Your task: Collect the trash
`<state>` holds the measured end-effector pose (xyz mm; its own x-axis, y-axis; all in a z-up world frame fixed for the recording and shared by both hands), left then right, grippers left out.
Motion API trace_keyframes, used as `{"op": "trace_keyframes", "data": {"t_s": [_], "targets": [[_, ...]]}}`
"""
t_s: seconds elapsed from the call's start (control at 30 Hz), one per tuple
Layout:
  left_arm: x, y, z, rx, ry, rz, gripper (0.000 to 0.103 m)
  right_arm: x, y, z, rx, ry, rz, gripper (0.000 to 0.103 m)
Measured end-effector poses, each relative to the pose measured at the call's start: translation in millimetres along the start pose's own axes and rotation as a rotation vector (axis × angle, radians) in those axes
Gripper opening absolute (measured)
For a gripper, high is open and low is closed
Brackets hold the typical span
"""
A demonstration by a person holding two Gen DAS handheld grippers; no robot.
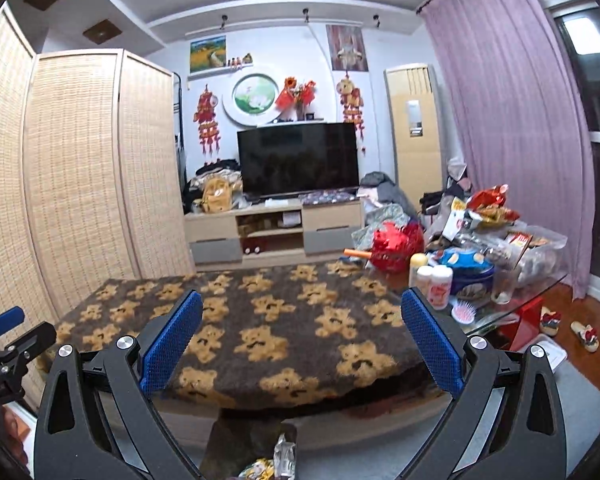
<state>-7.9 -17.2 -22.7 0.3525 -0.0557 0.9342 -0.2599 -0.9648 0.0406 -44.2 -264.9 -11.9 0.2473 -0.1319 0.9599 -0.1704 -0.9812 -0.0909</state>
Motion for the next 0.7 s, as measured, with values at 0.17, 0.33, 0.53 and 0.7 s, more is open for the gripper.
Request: {"op": "trace_keyframes", "data": {"t_s": [0.17, 0.33, 0.53, 0.7], "targets": [[9, 6, -17, -0.001, 0.049, 0.015, 0.095, 5, 0, -12, -0.019, 0.016, 0.001, 0.1], [12, 6, -25, 0.032, 0.075, 0.023, 0.095, 2, -5, -14, -0.031, 0.007, -0.027, 0.1], [11, 5, -26, 0.039, 0.074, 0.022, 0.095, 4, -8, -19, -0.044, 0.024, -0.034, 0.1], [11, 5, -27, 0.041, 0.078, 0.027, 0.095, 4, -8, -19, -0.044, 0.024, -0.036, 0.1]]}}
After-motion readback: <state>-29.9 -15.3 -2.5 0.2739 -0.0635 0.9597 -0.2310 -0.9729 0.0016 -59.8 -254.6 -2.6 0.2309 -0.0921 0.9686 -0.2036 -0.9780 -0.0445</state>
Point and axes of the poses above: each gripper's, at about its wrist camera, not at the fingertips, and z roughly the way its jaws point, y to its right, x to its top, the point moved 4 cm from there along z, roughly the way its jaws point, and after that the axes turned 2 degrees about -y, right-handed, at the moved point
